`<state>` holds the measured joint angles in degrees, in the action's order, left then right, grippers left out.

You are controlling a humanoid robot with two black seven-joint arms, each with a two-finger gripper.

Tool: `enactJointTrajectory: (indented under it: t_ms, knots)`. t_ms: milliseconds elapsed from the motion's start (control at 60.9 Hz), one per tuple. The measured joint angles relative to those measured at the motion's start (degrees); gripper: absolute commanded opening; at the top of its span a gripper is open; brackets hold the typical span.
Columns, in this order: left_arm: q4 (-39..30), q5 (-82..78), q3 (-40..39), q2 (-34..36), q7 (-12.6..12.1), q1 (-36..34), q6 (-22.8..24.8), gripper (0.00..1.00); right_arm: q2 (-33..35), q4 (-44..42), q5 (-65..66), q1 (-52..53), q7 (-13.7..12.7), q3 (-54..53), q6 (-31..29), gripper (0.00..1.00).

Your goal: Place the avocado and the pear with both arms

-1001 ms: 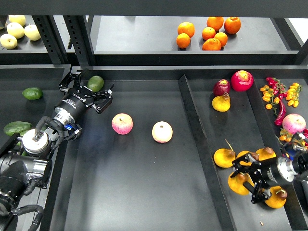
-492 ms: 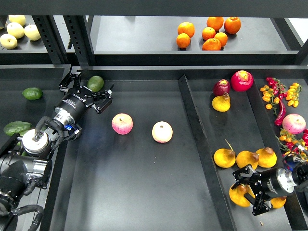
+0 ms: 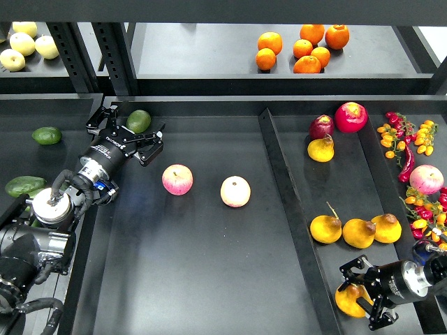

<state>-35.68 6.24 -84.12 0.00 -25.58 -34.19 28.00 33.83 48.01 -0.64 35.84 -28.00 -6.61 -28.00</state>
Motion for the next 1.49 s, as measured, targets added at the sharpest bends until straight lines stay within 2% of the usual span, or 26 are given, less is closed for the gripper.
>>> enactJointTrajectory:
  t_ms: [591, 919, 952, 1247, 1412, 1494]
  knots:
    - [0.00, 0.00, 0.02, 0.00, 0.00, 0.09, 0.00, 0.99, 0.00, -1.06, 0.12, -0.64, 0.00, -0.25, 0.00, 0.20]
    - [0.05, 0.00, 0.02, 0.00, 0.00, 0.09, 0.00, 0.99, 0.01, -1.93, 0.62, -0.98, 0.00, -0.25, 0.00, 0.51]
    - [0.05, 0.00, 0.02, 0.00, 0.00, 0.09, 0.00, 0.99, 0.01, -1.97, 0.75, -1.01, 0.00, -0.25, 0.00, 0.58]
    - [0.05, 0.00, 0.01, 0.00, 0.00, 0.09, 0.00, 0.99, 0.01, -2.04, 1.09, -0.95, 0.00, -0.32, 0.00, 0.80]
    - [0.01, 0.00, 0.02, 0.00, 0.00, 0.09, 0.00, 0.99, 0.10, -1.91, 1.09, -0.54, 0.00, -0.79, 0.00, 0.98]
    - [0.00, 0.00, 0.08, 0.00, 0.00, 0.09, 0.00, 0.99, 0.37, -1.67, 0.89, -0.14, 0.00, -1.48, 0.00, 0.99]
